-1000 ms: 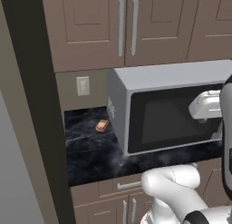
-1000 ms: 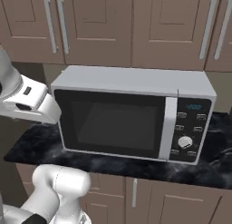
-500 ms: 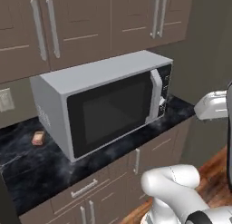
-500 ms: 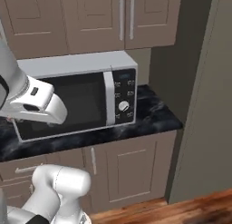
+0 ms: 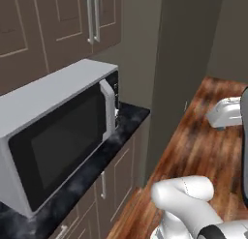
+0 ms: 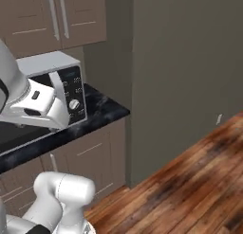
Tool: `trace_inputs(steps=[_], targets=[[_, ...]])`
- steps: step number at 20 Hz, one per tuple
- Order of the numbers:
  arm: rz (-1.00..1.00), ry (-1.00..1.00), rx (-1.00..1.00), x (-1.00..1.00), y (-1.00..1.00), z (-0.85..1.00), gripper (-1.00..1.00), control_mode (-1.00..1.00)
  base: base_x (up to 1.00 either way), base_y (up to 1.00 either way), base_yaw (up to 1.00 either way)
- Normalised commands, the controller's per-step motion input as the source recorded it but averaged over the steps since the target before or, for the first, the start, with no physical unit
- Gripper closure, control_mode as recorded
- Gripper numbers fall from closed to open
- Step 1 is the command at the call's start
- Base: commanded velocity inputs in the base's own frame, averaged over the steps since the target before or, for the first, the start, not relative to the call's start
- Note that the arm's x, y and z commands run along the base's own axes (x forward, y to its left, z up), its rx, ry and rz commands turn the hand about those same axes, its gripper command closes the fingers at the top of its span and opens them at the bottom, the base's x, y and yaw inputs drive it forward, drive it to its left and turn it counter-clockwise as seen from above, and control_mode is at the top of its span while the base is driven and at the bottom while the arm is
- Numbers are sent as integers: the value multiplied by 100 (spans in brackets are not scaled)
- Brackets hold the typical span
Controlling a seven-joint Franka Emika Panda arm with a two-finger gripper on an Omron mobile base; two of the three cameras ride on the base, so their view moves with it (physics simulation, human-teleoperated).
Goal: Close all open cabinet doors.
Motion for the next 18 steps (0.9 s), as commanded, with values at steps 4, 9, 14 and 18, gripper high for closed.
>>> trace_inputs(steps=[4,9,14,18], targets=[[0,0,0,0,0,0,-100,100,0,-18,-60],[0,0,0,0,0,0,-100,100,3,-8,-60],[0,0,0,0,0,0,-100,100,12,0,-67],[0,0,0,0,0,0,-100,100,16,0,-67]])
